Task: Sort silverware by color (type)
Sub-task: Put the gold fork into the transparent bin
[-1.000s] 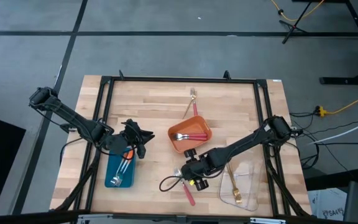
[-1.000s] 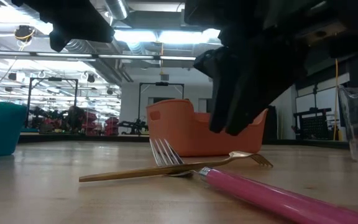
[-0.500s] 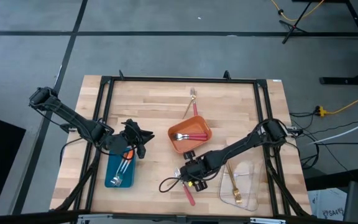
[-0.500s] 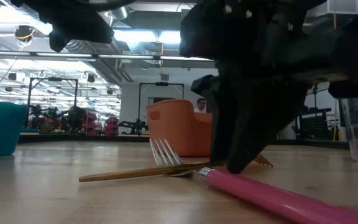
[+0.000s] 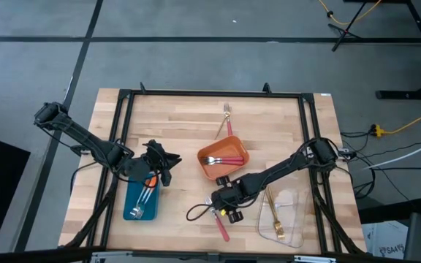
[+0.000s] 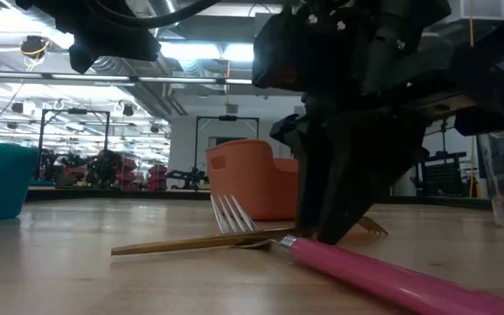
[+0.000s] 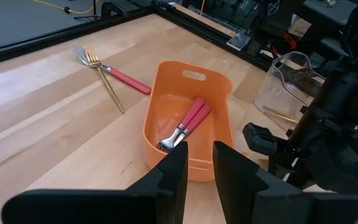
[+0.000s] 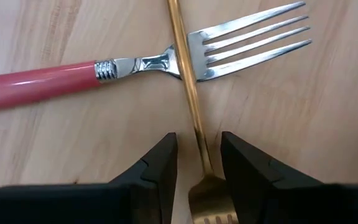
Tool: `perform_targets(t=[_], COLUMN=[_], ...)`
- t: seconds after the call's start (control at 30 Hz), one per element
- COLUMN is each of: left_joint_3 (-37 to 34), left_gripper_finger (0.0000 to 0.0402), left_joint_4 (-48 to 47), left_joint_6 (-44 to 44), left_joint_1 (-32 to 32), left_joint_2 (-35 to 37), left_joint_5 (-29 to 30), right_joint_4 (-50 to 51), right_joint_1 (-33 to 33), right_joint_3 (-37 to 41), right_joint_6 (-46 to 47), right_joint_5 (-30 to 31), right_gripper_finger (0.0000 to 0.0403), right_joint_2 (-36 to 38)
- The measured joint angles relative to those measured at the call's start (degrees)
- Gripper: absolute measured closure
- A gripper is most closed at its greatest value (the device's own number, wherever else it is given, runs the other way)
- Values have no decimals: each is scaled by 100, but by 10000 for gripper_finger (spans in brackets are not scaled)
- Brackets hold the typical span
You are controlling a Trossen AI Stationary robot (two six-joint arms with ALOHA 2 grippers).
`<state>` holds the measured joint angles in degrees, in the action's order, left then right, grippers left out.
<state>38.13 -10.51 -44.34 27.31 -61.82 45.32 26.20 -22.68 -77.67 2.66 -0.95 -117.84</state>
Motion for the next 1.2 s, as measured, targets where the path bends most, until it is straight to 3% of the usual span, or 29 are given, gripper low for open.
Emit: perform_targets(t=[0.33,0.67,0.97,1.2], left_joint_3=[0,-2,-1,0], left_gripper_finger=[332,332,332,332], left_joint_4=[-11,-17,-22,-53], left_joint_6=[0,0,0,0], left_joint_1=[0,0,0,0], left_joint_2=[0,0,0,0], left_joint_5=[0,0,0,0], right_joint_4=[-7,-43,14,564], right_joint_1=[-6,-6,-16,-17], right_joint_3=[4,9,-69,-567], right_joint_6=[0,1,2,2], right_joint_5=[14,-17,-14,-11], right_gripper_finger=[352,395,401,401], right_joint_2=[0,-2,-11,-39])
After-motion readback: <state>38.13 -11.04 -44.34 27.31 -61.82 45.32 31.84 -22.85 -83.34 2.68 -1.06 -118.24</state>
